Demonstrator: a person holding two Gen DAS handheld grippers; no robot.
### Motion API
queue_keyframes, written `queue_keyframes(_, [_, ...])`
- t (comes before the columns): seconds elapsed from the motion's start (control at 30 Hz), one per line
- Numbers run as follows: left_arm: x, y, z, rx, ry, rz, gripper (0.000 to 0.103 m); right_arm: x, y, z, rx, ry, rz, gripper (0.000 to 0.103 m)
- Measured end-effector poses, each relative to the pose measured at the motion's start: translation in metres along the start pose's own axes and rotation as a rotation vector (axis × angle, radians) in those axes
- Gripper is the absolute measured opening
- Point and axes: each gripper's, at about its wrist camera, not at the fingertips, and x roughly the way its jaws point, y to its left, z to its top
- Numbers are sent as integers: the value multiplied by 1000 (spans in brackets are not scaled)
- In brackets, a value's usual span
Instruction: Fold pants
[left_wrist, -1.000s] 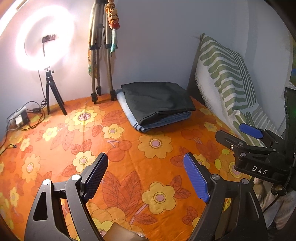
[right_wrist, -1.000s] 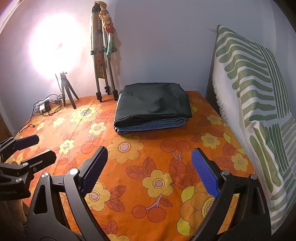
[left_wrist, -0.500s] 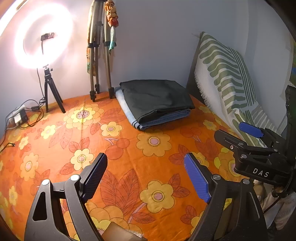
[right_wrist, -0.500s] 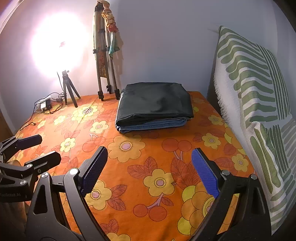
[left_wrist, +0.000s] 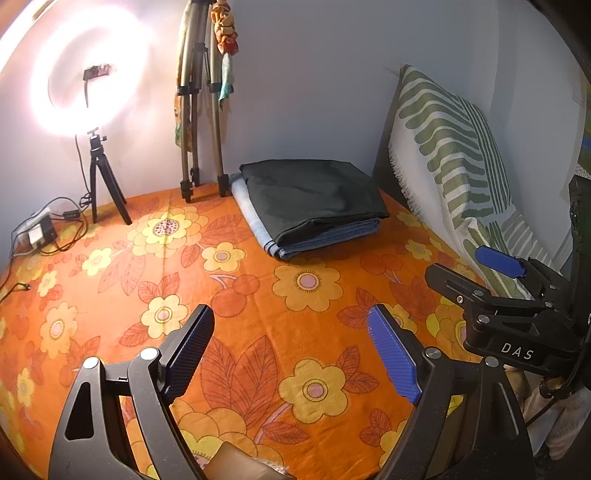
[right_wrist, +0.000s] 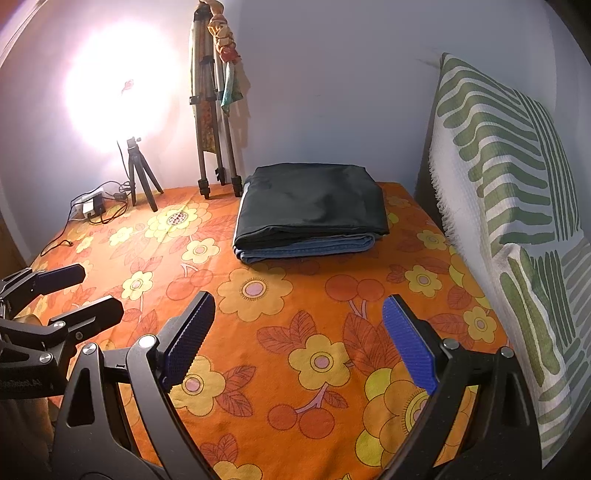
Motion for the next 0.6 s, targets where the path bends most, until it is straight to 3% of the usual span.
queue_keyframes(0.6, [-1,0,1,0,-2,2,85,2,2,1,-17,3,11,94])
